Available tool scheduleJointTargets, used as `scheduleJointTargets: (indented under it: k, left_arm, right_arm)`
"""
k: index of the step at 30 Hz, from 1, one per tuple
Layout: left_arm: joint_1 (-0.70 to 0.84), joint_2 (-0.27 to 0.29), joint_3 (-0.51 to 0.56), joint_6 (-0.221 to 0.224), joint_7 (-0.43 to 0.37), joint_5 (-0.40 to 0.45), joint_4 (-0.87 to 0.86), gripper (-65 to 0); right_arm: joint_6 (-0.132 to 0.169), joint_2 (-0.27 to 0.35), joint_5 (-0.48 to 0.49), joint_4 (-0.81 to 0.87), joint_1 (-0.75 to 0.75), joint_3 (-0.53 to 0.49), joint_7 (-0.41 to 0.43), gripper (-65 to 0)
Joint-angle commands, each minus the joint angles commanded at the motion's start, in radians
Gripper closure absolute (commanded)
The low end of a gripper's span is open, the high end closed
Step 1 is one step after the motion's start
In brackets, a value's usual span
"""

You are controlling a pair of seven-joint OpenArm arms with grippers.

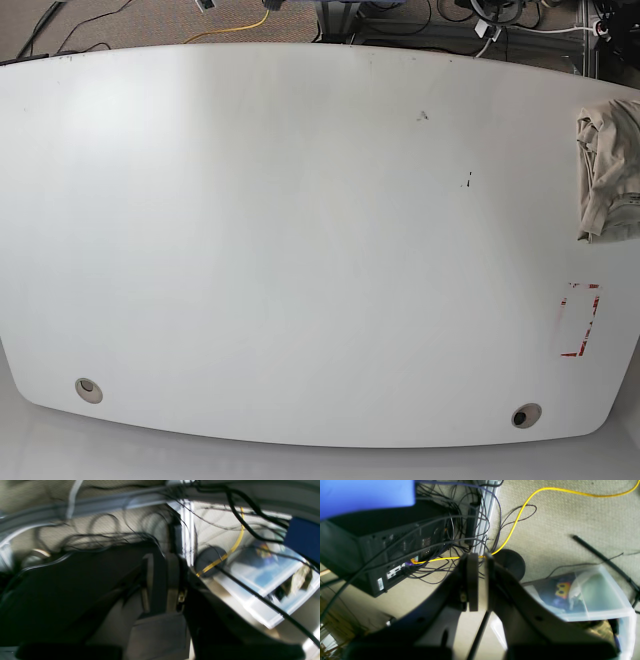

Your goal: Layout the t-shirt on the table in an organized manner, then fold the t-shirt properly

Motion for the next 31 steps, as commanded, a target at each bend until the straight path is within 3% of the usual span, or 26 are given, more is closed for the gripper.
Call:
scheduleJointTargets:
  k: [5, 9, 12, 13, 17, 19, 25, 31]
  left_arm:
    - [-0.075, 0.006, 0.040, 0.104, 0.000, 0.000, -0.107, -8.8]
    - [-0.132, 0.038, 0.066, 0.147, 0.000, -0.002, -0.213, -8.8]
    - [-0.186, 0.041, 0.081, 0.149, 0.000, 0.000, -0.276, -8.9]
    - [-0.193, 0.054, 0.081, 0.158, 0.000, -0.002, -0.292, -8.9]
    - [-0.212, 0.080, 0.086, 0.269, 0.000, -0.002, -0.313, -8.9]
    - [-0.213, 0.080, 0.086, 0.293, 0.000, -0.002, -0.316, -10.0]
    - [-0.222, 0.083, 0.086, 0.304, 0.000, -0.002, -0.313, -17.6]
    - [-0.226, 0.083, 0.086, 0.304, 0.000, -0.002, -0.313, -12.4]
  right_arm:
    - [-0.003, -0.003, 0.000, -0.054, 0.057, -0.003, 0.000, -3.6]
    - [-0.074, -0.006, 0.000, -0.146, 0.130, -0.003, 0.000, -4.0]
    - [-0.100, -0.023, 0.000, -0.190, 0.180, -0.003, 0.000, -4.0]
    - [-0.100, -0.025, 0.000, -0.204, 0.190, -0.003, 0.000, -4.0]
    - [-0.101, -0.026, 0.000, -0.267, 0.249, -0.005, 0.000, -4.1]
    - [-0.101, -0.034, 0.000, -0.287, 0.265, -0.005, 0.000, -4.1]
    - [-0.101, -0.052, -0.002, -0.288, 0.278, -0.006, 0.000, -4.1]
    - [-0.101, -0.068, -0.002, -0.288, 0.275, -0.006, 0.000, -4.1]
